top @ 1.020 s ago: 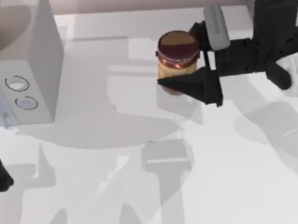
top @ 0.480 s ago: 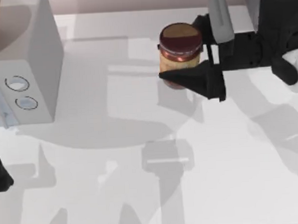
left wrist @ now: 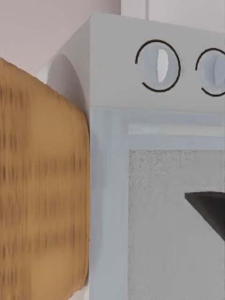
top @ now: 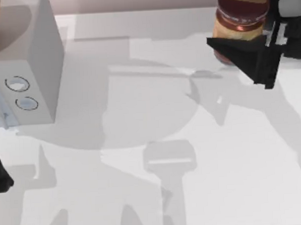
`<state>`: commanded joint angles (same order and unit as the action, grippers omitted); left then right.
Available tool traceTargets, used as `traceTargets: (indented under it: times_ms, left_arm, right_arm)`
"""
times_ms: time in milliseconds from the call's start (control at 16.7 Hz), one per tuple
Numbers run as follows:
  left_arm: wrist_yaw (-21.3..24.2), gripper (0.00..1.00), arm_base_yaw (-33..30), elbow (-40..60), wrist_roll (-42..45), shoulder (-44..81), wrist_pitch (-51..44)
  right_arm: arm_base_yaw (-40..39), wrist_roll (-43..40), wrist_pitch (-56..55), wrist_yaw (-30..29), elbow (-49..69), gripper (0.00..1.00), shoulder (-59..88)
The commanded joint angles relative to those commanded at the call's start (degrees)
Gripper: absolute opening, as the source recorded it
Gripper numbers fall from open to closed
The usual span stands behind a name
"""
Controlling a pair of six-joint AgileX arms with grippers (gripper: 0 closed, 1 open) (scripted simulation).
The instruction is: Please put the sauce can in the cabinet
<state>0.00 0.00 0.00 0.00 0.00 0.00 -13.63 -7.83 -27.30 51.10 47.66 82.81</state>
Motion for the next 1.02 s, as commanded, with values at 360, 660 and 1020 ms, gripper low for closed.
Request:
traceTargets:
  times_ms: [360,660,1020]
  left_arm:
    - [0.00,1.00,0.00,0.00,0.00,0.00,0.00]
    - [0.00,1.00,0.00,0.00,0.00,0.00,0.00]
    - [0.00,1.00,0.00,0.00,0.00,0.00,0.00]
  right_arm:
    - [5.76,4.99,11.30,-20.58,-19.39,0.00,-35.27]
    - [10.14,7.37,20.21,-37.15,-34.88,0.00,-62.15]
    - [13.33,7.87,26.69,-49.84,-46.52,0.00,-81.13]
